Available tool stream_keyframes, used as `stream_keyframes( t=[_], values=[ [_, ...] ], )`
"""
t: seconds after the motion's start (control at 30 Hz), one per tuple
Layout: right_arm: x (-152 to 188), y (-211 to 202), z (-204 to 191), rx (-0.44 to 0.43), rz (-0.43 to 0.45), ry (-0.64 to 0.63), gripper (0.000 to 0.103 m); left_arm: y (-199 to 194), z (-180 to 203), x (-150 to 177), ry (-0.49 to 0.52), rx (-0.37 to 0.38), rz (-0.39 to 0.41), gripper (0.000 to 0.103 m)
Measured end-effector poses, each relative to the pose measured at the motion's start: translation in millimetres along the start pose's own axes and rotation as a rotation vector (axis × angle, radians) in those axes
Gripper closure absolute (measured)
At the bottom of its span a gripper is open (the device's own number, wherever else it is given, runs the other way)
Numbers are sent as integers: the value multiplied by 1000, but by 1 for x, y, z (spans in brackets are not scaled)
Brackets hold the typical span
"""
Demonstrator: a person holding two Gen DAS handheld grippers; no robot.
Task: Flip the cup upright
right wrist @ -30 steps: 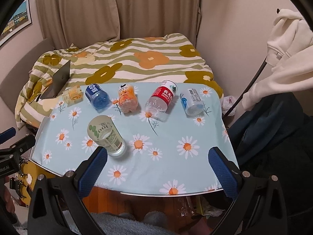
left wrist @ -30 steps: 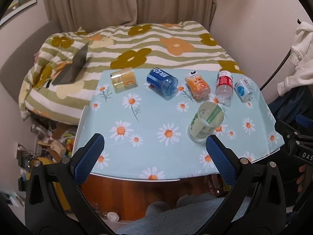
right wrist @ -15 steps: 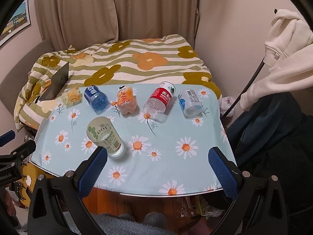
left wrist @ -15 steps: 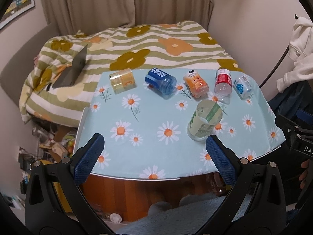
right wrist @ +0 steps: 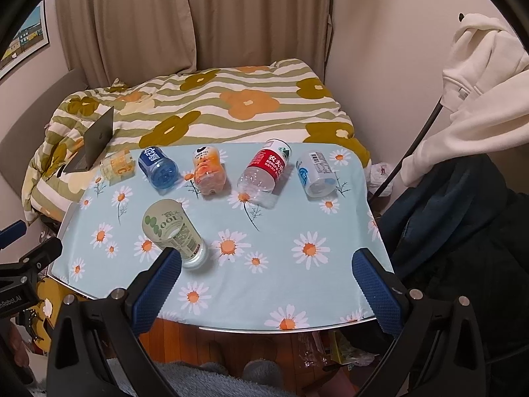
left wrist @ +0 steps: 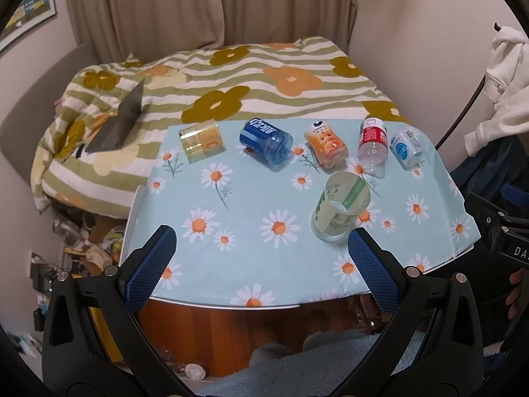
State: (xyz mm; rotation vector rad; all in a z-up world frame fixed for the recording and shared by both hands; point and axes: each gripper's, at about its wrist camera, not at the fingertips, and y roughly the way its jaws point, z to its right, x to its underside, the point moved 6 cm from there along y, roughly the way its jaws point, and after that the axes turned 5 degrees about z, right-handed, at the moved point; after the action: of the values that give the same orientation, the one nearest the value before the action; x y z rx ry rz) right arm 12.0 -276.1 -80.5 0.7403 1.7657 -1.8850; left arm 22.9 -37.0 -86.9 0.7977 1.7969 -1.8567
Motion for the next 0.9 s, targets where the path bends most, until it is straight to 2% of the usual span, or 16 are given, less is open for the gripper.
stream_keyframes(
  t=[0.9],
  values=[
    [-6,1,1,-1,3,3,0,-3,-6,-11,0,-15,16,0]
  ],
)
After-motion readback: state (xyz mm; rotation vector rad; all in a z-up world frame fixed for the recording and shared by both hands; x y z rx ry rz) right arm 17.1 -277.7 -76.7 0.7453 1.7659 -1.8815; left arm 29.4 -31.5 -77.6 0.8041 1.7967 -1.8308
